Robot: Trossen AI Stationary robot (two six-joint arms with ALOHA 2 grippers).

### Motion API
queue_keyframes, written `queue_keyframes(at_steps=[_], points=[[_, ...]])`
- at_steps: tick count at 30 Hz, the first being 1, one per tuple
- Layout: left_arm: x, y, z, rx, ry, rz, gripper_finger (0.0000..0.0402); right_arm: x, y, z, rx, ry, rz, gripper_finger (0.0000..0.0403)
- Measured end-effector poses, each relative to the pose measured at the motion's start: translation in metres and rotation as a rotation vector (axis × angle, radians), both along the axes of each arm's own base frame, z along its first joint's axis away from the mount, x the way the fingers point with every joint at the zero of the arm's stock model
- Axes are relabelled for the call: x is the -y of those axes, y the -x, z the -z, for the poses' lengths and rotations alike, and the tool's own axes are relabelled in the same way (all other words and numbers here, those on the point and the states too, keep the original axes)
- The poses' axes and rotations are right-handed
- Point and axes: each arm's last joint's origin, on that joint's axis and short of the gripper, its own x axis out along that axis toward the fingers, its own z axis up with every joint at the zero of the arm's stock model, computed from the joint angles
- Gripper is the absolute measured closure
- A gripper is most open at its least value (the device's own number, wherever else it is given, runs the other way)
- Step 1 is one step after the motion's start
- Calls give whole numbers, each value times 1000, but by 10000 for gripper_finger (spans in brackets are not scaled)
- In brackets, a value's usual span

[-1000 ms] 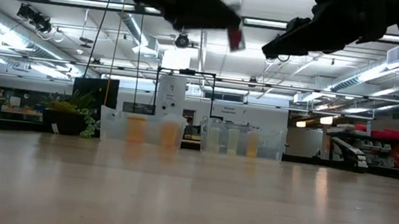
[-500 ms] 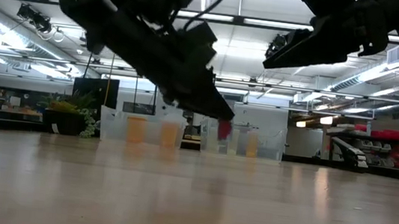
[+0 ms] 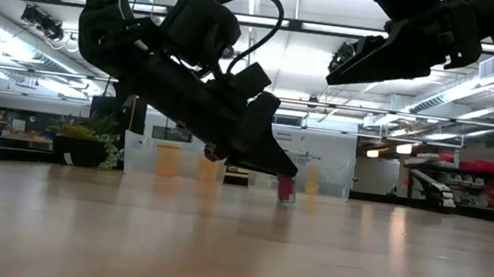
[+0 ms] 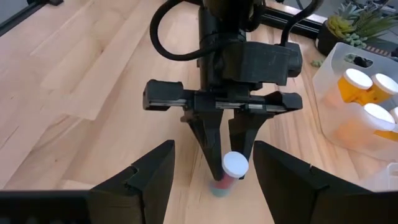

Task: Pick and place medicine bottles into bin by pill shape (circle, oval)
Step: Put the small blue pill bottle into the right bin

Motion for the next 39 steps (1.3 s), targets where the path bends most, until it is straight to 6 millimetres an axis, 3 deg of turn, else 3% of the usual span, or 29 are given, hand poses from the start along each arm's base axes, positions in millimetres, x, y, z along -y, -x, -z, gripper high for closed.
queue_keyframes(at_steps=[9, 20, 33, 39], points=[[1, 0, 1, -10, -10, 7, 266, 0, 0, 0, -1, -11, 0, 178], [4, 3, 3, -58, -36, 28, 196, 0, 0, 2, -8, -30, 8, 178], [13, 7, -2, -111, -60, 63, 177, 6, -26, 42, -95, -34, 60, 178], [13, 8, 0, -134, -62, 63, 177, 22, -38, 44, -103, -62, 91, 178]])
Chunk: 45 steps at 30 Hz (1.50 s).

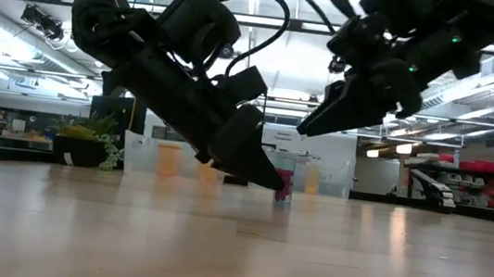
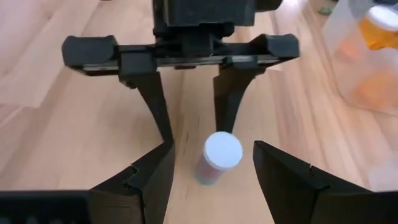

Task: Pick and place medicine bottles into bin by pill shape (circle, oval)
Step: Put the small blue pill bottle into the right bin

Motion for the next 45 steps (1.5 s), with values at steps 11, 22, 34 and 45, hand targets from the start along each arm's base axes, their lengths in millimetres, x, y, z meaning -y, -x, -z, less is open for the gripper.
queue_keyframes(at_steps=[11, 22, 34, 45], points=[[5, 7, -15, -48, 9, 4, 165, 15, -27, -1, -111, -54, -21, 163], [14, 23, -35, -143, -43, -33, 167, 15, -54, -13, -221, -22, -50, 127], [19, 26, -36, -156, -47, -27, 179, 16, -56, -5, -283, -19, -46, 123], [18, 26, -36, -159, -52, -33, 203, 19, -55, -4, -300, -16, -39, 148]])
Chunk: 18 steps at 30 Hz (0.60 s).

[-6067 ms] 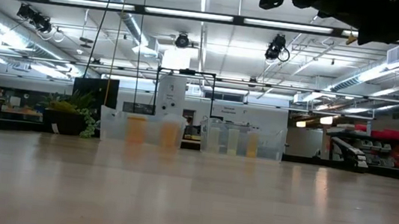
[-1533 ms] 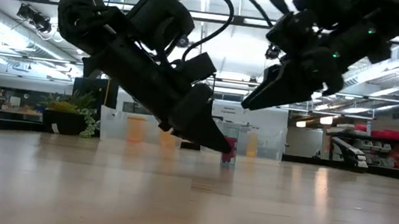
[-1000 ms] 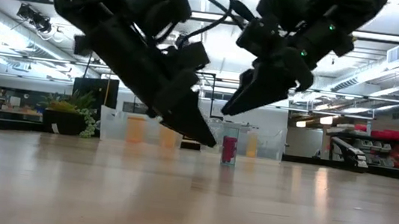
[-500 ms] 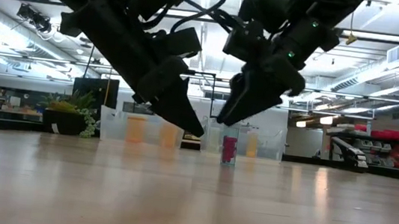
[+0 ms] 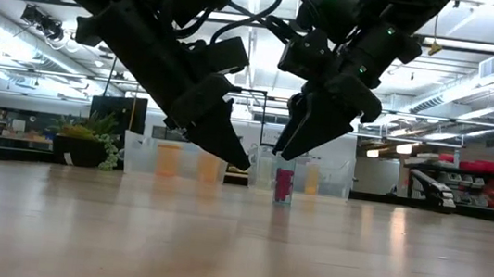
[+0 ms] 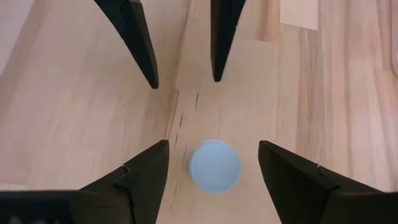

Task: Pick and place medicine bottles into bin by pill shape (circle, oval)
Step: Put the small blue pill bottle into the right bin

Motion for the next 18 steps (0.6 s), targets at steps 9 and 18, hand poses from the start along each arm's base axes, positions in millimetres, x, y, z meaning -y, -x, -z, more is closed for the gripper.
queue_keyframes(at_steps=[9, 18], points=[[0, 0, 0, -2, -2, 2, 208, 3, 1, 1, -14, -8, 20, 174], [0, 0, 0, -2, -3, 2, 217, 3, 1, 1, -17, -19, 30, 208]])
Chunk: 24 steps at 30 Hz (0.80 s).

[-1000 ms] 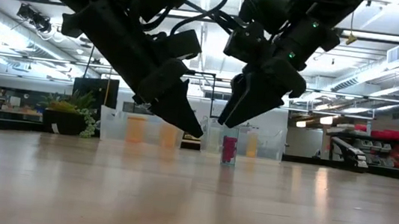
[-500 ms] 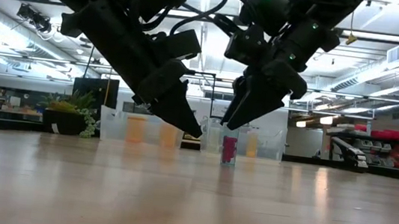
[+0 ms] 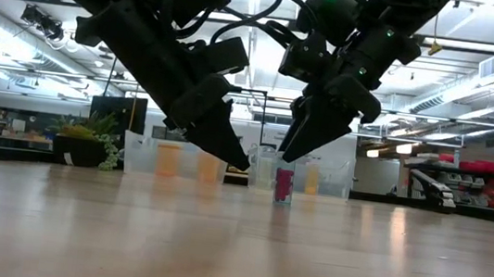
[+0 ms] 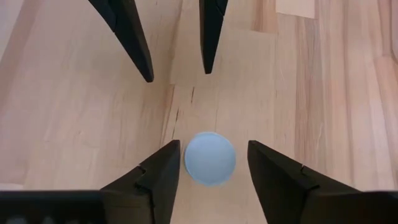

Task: Pick and place medicine bottles into bin by pill shape (circle, oval)
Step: Put the small blue pill bottle into the right bin

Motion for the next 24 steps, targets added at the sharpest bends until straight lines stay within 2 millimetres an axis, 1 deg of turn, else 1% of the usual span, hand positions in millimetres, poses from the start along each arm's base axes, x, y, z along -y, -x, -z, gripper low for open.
queue_keyframes(at_steps=[11, 17, 24], points=[[0, 0, 0, -3, -8, 6, 222, 0, 0, 0, 0, 4, -7, 267], [0, 0, 0, -5, -11, 9, 228, 2, 0, 0, 0, 13, -13, 268], [0, 0, 0, -5, -11, 9, 228, 11, 0, 0, 1, 16, 10, 267]])
